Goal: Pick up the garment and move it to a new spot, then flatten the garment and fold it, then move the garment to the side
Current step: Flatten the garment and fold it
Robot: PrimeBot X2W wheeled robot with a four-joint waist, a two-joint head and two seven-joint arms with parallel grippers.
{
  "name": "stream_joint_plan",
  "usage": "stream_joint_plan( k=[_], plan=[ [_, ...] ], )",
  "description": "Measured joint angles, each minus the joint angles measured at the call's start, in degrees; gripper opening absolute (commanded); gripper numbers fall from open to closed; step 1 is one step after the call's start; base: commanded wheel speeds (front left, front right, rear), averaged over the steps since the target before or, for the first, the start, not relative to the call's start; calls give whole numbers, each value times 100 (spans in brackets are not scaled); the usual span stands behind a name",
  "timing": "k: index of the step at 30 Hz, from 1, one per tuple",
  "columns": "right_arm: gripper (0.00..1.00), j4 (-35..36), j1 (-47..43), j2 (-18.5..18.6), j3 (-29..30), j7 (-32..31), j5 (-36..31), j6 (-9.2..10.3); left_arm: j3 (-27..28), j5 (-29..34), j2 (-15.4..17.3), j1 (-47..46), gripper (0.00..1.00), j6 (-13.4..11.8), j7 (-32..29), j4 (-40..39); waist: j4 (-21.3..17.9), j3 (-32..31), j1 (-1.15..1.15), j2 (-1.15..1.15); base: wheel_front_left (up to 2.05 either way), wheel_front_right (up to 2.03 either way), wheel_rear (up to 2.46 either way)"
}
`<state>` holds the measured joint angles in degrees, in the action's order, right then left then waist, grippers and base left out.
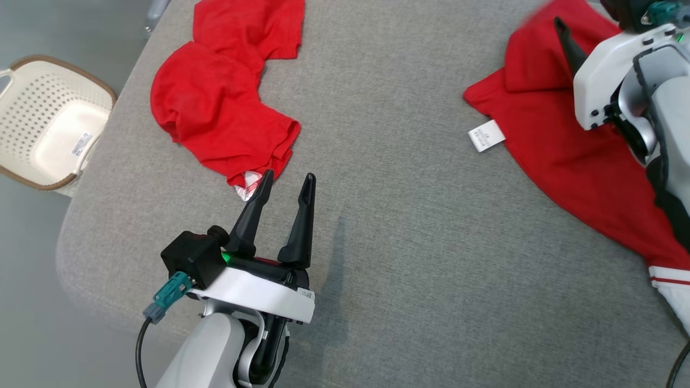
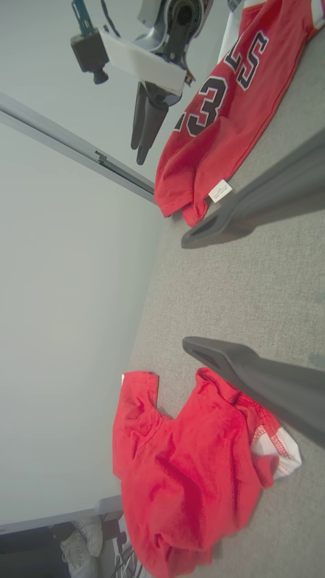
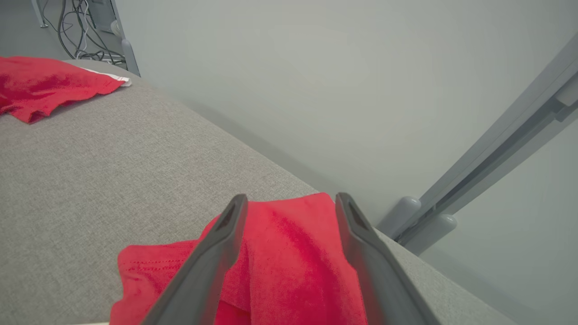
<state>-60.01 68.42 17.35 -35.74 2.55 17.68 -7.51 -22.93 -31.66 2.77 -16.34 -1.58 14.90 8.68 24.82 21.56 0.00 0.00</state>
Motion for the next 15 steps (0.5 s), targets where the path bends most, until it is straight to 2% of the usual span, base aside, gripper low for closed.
stream_joint_plan(
  k=[7, 15],
  plan=[
    [100, -240, -197, -214, -131, 130, 256, 0, 133, 208, -1, 0, 100, 46, 0, 78, -305, -172, 0, 0, 0, 0, 0],
    [100, 266, -651, -234, -136, 907, 722, 0, 489, 487, 0, 66, 100, 147, 0, 201, -962, -488, 0, 0, 0, 0, 0]
  ],
)
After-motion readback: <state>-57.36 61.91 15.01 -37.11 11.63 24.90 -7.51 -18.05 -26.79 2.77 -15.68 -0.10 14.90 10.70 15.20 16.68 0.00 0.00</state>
